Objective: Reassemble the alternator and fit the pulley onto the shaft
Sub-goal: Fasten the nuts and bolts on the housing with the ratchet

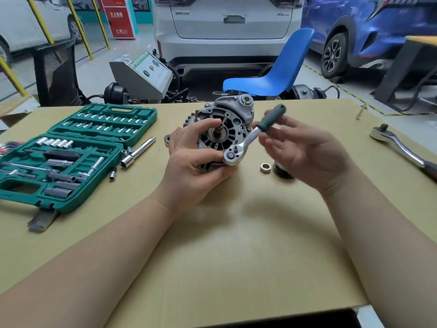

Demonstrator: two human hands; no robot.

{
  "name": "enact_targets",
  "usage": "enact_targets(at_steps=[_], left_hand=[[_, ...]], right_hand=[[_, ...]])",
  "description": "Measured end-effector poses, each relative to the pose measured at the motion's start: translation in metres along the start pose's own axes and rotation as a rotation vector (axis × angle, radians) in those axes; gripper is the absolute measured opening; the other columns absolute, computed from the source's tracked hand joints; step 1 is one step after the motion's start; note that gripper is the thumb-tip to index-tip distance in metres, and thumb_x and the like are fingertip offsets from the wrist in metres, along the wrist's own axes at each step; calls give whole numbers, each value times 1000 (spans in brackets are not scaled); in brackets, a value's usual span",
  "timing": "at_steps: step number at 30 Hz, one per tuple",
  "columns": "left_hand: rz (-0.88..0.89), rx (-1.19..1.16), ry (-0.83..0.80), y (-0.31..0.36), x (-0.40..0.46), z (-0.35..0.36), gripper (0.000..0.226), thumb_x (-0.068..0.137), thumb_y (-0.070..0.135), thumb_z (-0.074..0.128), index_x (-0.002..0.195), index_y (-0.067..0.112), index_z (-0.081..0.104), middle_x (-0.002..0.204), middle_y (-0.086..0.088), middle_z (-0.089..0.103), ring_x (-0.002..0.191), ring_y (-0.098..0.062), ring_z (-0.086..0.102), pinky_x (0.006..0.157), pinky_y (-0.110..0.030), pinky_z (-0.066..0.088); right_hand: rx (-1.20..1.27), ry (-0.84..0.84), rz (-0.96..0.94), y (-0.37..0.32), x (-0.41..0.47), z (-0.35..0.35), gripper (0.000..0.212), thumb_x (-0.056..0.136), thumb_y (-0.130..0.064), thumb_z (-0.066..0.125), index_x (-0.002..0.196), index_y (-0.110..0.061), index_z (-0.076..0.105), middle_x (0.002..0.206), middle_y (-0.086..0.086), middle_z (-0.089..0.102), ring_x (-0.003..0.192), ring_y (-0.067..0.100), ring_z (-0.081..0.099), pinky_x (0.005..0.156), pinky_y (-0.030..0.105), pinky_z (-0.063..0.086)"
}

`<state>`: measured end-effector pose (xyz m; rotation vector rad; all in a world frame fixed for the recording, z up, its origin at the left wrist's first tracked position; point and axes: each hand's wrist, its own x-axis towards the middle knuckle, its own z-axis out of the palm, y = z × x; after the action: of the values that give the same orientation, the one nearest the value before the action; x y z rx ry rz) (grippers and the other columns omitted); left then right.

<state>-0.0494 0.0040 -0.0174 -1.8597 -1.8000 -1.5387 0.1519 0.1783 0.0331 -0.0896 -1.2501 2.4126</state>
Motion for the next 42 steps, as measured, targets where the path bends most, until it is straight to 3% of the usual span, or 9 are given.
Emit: enact_targets(at_steps=[6,8,13,16,23,29,35,38,42], left_hand=[[22,44,9,3,0,1,12,87,36,89,96,28,88,148,4,57,138,-22,52,113,-64,32],[29,51,13,4,0,2,12,87,36,88,95,28,88,148,3,58,137,-22,52,112,-65,32],[57,64,2,5,2,2,11,89,43,84,89,33,85,149,-4,59,134,-28,54,110,-65,33],[63,96,-9,3,2,2,11,87,43,85,88,32,86,149,-7,60,132,-32,55,109,-66,33],[74,94,9,0,1,2,13,90,38,83,86,26,86,149,-4,59,130,-23,53,108,-65,36],[88,113,-5,-1,1,1,14,93,39,80,85,28,86,150,-4,59,130,-26,54,105,-63,38],[109,90,13,0,1,1,5,92,37,78,87,39,79,150,2,56,131,-28,55,108,-63,37],[113,70,32,2,2,0,21,90,35,80,91,50,66,150,2,56,131,-30,56,109,-62,37],[84,61,6,2,3,-1,15,90,36,81,94,48,73,151,6,55,134,-27,54,111,-58,36]], right_hand=[[-436,271,-227,58,13,55,23,102,-12,56,111,-27,72,102,11,76,74,20,62,57,25,47],[-550,392,-276,64,16,67,19,102,-13,56,106,-21,73,92,6,77,64,14,59,48,21,40],[-1143,598,-323,61,28,82,18,82,-29,63,99,-29,69,86,-6,69,78,8,63,68,31,50],[-1531,550,-397,54,29,84,24,83,-38,61,106,-37,68,70,-14,55,72,8,54,61,29,39],[-1502,493,-503,69,9,70,61,91,-46,63,149,-34,48,56,-10,46,58,14,51,60,34,45],[-1320,306,-506,69,-1,60,16,93,-33,70,108,-29,72,56,-11,41,55,10,44,57,16,32],[-1275,314,-507,70,0,61,22,89,-39,76,107,-29,71,54,-14,48,53,10,48,56,12,32],[-1308,377,-533,73,-1,63,25,84,-44,80,103,-30,70,54,-16,53,54,8,54,56,12,34],[-1503,415,-541,64,-5,61,35,81,-51,80,101,-24,70,52,-15,53,54,6,53,57,13,34]])
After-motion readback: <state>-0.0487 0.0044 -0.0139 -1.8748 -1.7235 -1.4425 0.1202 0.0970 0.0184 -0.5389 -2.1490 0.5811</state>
